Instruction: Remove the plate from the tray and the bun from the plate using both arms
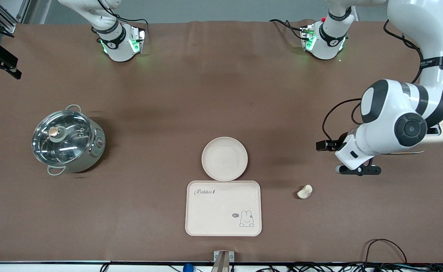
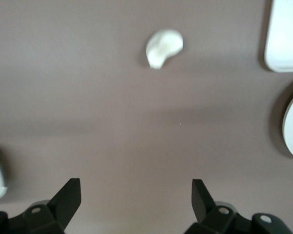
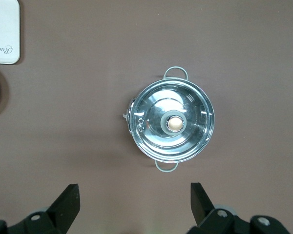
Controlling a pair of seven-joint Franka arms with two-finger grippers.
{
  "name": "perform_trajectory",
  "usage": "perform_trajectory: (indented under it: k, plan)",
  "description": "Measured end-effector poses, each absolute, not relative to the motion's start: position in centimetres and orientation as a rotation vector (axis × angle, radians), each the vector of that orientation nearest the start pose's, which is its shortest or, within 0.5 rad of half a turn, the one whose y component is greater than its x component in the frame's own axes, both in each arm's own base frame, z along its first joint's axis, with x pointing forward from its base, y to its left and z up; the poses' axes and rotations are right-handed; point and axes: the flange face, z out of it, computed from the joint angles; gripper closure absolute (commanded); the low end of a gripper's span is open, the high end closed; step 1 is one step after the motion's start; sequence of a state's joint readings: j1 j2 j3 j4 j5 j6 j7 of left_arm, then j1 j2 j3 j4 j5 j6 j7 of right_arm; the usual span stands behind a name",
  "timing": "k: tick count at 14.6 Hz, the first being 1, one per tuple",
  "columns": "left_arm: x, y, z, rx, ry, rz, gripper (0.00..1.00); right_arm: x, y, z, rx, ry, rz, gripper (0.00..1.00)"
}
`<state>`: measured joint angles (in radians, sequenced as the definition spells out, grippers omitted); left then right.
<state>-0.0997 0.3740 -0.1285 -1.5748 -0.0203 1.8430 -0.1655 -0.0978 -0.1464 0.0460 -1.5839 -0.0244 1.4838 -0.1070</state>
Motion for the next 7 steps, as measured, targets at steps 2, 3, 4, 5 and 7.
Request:
perform_trajectory:
  k: [2, 3, 4, 5, 7]
  plan:
    - [63.4, -13.1, 48.0, -3.169, 0.085, 0.068, 0.0, 49.7, -2.7, 68.8, -3.174, -0.083, -0.073, 0.0]
    - [62.8, -12.3, 51.4, -3.167, 0.069, 0.0, 0.0, 49.8, -2.7, 68.8, -3.174, -0.083, -0.075, 0.0]
    - [61.9, -11.1, 54.6, -3.164, 0.055, -0.058, 0.0, 49.8, -2.6, 68.9, -3.174, -0.084, -0.078, 0.0]
    - [60.7, -9.6, 57.2, -3.158, 0.062, -0.078, 0.0, 49.8, -2.6, 68.9, -3.174, -0.084, -0.078, 0.0]
    - [58.1, -7.7, 60.6, -3.148, 0.079, -0.043, 0.0, 49.8, -2.5, 68.9, -3.174, -0.09, -0.079, 0.0]
